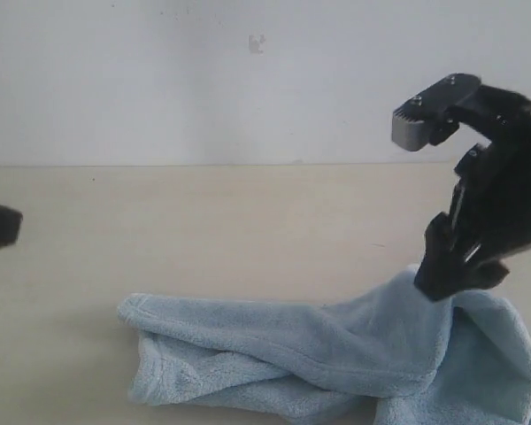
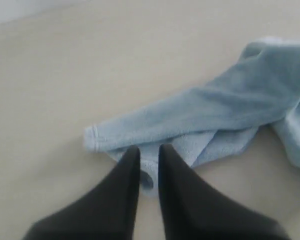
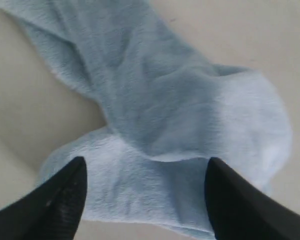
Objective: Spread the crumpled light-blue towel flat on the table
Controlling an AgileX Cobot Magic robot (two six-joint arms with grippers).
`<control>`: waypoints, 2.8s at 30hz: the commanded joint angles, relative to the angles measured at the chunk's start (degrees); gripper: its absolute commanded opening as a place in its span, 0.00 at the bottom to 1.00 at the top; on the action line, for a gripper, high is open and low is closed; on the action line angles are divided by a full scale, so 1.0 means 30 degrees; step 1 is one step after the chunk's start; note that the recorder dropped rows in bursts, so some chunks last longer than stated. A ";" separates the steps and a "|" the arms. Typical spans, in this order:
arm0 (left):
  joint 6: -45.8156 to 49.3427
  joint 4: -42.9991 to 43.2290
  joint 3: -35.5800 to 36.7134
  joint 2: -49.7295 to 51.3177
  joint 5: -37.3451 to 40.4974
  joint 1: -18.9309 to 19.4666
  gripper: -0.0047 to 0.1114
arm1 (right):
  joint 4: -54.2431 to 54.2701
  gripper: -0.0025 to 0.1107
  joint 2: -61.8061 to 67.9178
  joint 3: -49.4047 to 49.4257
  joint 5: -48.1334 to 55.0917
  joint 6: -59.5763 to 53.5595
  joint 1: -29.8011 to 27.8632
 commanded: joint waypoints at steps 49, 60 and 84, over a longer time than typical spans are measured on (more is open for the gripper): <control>0.7256 -1.3174 -0.2484 1.8962 -0.6614 0.4613 0.55 | 0.6368 0.58 -0.0148 0.4831 -0.2243 -0.3939 0.1199; 1.1565 -1.7997 -0.2484 1.9664 -0.6157 0.4613 0.55 | 0.6450 0.58 -0.0148 0.4831 -0.2259 -0.3940 0.1199; 1.2466 -1.9259 -0.2688 1.8722 -0.6189 0.4613 0.08 | 0.6719 0.58 -0.0148 0.4831 0.0238 -0.3940 0.1199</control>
